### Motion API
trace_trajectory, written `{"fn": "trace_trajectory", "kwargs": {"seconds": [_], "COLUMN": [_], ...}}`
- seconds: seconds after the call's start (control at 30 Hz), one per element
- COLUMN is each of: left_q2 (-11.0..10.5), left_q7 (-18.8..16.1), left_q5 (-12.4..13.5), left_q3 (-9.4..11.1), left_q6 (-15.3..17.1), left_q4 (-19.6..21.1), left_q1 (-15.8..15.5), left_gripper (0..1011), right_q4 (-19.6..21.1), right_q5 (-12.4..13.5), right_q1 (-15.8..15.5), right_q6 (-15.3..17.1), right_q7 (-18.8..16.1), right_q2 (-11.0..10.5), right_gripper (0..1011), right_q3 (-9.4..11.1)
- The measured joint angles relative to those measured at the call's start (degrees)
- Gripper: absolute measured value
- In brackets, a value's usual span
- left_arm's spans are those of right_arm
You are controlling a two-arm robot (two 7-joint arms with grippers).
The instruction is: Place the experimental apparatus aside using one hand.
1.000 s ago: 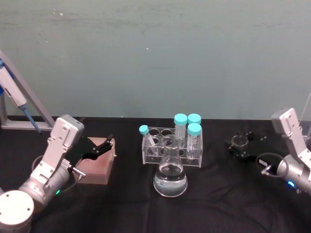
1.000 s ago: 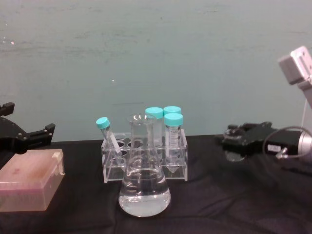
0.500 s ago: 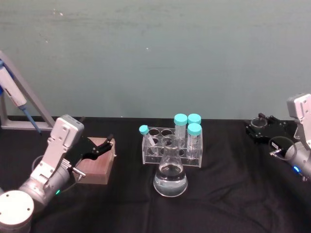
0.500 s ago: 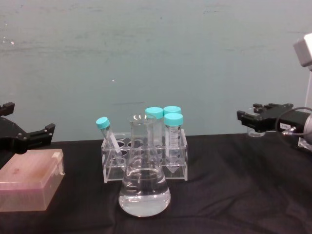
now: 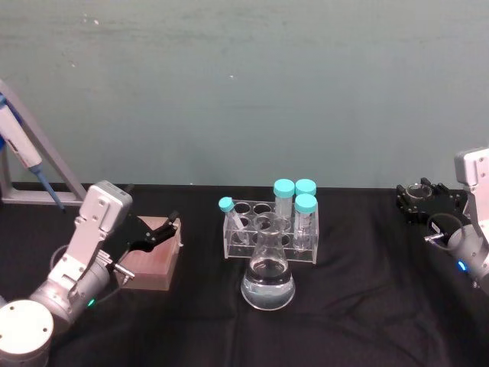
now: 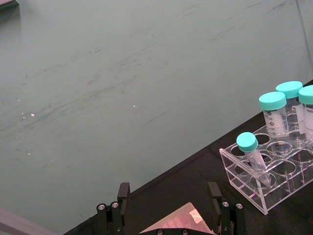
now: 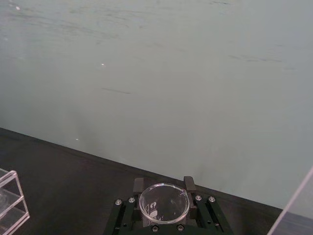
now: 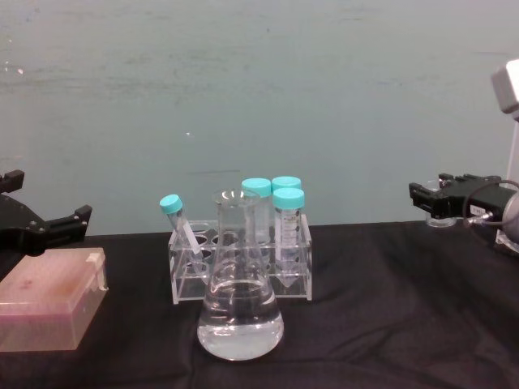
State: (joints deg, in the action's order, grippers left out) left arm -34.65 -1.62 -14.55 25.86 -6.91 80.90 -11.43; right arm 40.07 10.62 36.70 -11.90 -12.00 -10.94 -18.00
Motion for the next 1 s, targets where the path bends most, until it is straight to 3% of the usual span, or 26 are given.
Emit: {"fn": "trace_trajectory", "kwargs": {"seconds": [0.37,1.0], "left_q2": [0.0,0.0], "left_q7": [0.0,0.0], "left_q5": [0.0,0.0], "left_q3": [0.0,0.0], "left_q6": [0.0,0.0], "left_q4": [0.0,0.0], "left_q1": [0.0,0.0], "left_gripper": [1000,1000], "right_q4": [-1.04,-2.92], "right_q5": [-1.71,-4.57], "right_q1": [-0.07,-0.08], "right_q6": [1.16,1.22], "right_q7": [4.44,7.71], "right_q2": [1.62,2.74], "right_gripper": [500,499], "right_q3": [2.12,4.57]}}
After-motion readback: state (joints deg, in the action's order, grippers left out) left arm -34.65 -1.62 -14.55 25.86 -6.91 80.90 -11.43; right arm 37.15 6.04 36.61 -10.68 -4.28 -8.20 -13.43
